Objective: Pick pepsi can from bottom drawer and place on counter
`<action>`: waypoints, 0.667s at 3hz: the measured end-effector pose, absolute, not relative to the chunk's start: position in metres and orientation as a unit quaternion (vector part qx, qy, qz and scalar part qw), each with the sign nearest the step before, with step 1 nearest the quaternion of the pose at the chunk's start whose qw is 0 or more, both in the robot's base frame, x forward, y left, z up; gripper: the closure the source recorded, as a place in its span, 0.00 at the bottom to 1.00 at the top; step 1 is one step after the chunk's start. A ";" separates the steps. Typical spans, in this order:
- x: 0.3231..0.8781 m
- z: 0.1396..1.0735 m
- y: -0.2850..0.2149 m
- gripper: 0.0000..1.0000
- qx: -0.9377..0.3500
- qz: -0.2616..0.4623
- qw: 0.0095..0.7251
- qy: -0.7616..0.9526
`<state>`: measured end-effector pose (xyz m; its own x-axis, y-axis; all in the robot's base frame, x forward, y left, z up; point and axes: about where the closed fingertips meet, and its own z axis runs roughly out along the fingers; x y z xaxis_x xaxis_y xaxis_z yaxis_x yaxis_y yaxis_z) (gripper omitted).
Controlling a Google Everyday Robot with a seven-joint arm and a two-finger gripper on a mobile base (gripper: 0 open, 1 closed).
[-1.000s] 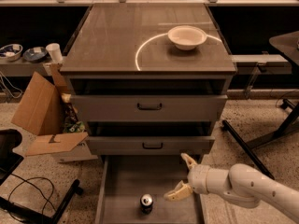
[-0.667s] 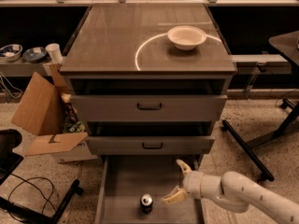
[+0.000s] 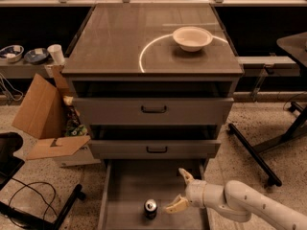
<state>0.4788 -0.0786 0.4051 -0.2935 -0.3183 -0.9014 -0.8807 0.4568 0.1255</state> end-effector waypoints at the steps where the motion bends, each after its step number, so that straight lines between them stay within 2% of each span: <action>1: 0.477 0.379 -0.062 0.00 -0.409 0.345 0.435 0.724; 2: 0.474 0.327 -0.041 0.00 -0.425 0.379 0.441 0.694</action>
Offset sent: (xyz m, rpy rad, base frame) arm -0.0026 0.0560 -0.1600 0.2266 -0.0506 0.2035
